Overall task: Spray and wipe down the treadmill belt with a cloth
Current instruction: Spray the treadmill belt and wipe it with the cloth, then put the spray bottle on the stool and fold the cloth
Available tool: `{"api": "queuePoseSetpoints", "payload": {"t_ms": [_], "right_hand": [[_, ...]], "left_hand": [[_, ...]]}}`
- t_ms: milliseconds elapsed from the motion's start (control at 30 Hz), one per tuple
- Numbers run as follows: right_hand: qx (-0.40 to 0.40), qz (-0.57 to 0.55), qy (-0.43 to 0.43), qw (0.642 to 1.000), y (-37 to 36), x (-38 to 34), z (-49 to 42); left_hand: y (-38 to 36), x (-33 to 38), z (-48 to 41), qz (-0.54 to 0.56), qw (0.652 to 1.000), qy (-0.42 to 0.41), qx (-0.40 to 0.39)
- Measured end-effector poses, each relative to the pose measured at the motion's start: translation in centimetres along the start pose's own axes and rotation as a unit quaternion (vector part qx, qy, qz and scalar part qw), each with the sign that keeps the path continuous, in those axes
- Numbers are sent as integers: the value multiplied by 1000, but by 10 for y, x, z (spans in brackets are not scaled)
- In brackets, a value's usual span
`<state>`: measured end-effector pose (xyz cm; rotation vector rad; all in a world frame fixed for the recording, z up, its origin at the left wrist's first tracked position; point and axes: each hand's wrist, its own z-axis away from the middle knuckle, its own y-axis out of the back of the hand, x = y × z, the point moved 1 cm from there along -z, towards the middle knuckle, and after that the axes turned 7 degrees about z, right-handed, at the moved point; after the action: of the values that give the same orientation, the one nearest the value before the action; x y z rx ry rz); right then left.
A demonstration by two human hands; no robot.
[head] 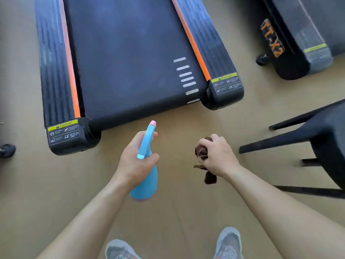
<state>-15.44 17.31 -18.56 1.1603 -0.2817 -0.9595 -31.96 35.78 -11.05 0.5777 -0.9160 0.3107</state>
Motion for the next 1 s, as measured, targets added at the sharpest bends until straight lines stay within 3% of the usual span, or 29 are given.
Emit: {"api": "queuePoseSetpoints", "payload": {"t_ms": [300,533,767,1000], "right_hand": [[0,-88,-95,992,142,65,119],[40,-139,-229,963,205,179,196],[67,-211,-352,909,230,273,264],[108,-267,-382,878,218,304,265]], "left_hand": [[-85,155,75,-64,993,-35,-98],[-206,252,91,-88,978,-110,-152],[-336,306,75,-98,972,-103,-187],[-407,315,37,-146,943,-189,-231]]}}
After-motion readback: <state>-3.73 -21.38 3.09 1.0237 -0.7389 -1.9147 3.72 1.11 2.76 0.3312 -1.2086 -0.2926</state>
